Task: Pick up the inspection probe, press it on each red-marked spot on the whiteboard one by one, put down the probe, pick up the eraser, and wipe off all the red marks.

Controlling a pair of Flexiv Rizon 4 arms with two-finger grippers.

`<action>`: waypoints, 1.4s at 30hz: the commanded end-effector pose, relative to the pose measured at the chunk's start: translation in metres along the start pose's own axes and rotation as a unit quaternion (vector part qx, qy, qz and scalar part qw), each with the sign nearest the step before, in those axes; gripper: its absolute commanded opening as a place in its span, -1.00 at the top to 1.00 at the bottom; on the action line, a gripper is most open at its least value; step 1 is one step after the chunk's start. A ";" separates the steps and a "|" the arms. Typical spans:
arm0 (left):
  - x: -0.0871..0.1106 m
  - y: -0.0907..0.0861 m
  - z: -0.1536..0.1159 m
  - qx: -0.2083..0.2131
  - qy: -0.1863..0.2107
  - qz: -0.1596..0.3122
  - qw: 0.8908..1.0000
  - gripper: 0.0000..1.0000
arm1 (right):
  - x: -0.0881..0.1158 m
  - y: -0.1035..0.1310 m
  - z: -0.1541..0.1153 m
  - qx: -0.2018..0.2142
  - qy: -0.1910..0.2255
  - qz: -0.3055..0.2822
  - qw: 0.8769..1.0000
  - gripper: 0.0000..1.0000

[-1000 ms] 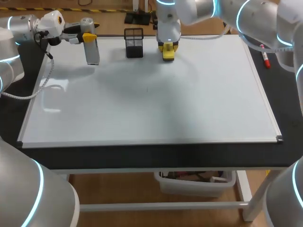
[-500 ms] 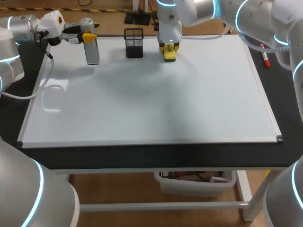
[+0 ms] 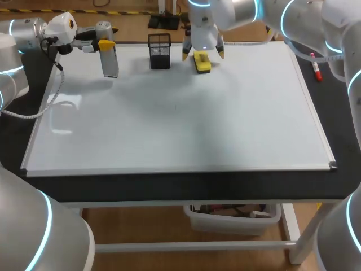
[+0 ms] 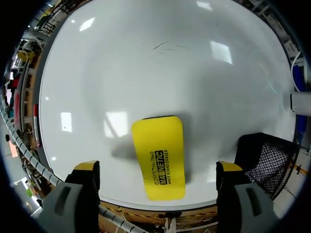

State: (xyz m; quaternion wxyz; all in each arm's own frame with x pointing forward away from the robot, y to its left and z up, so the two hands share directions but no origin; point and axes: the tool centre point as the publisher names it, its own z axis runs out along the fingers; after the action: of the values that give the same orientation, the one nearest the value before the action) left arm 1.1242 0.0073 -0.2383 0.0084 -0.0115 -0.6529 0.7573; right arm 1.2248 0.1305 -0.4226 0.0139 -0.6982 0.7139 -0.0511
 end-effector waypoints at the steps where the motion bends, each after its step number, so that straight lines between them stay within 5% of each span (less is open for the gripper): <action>1: -0.006 0.001 -0.003 0.002 0.010 -0.001 1.000 1.00 | 0.005 -0.004 -0.004 -0.011 -0.014 0.021 1.000 -1.00; 11: -0.006 0.001 -0.003 0.002 0.010 -0.001 1.000 1.00 | 0.025 -0.008 -0.011 -0.040 -0.077 0.128 0.988 -1.00; 30: -0.006 0.001 -0.003 0.002 0.010 -0.001 1.000 1.00 | 0.054 -0.011 -0.047 -0.100 -0.258 0.309 0.910 -1.00; 37: -0.006 0.001 -0.003 0.002 0.010 -0.001 1.000 1.00 | 0.062 -0.011 -0.062 -0.126 -0.294 0.357 0.878 -1.00; 42: -0.006 0.001 -0.003 0.002 0.010 -0.001 1.000 1.00 | 0.065 -0.010 -0.075 -0.127 -0.317 0.365 0.866 -1.00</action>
State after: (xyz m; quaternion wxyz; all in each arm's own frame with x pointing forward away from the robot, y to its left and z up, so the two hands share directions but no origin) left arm 1.1242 0.0073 -0.2383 0.0084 -0.0115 -0.6528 0.7574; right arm 1.2407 0.0758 -0.3560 0.1521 -0.3629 0.8775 0.2743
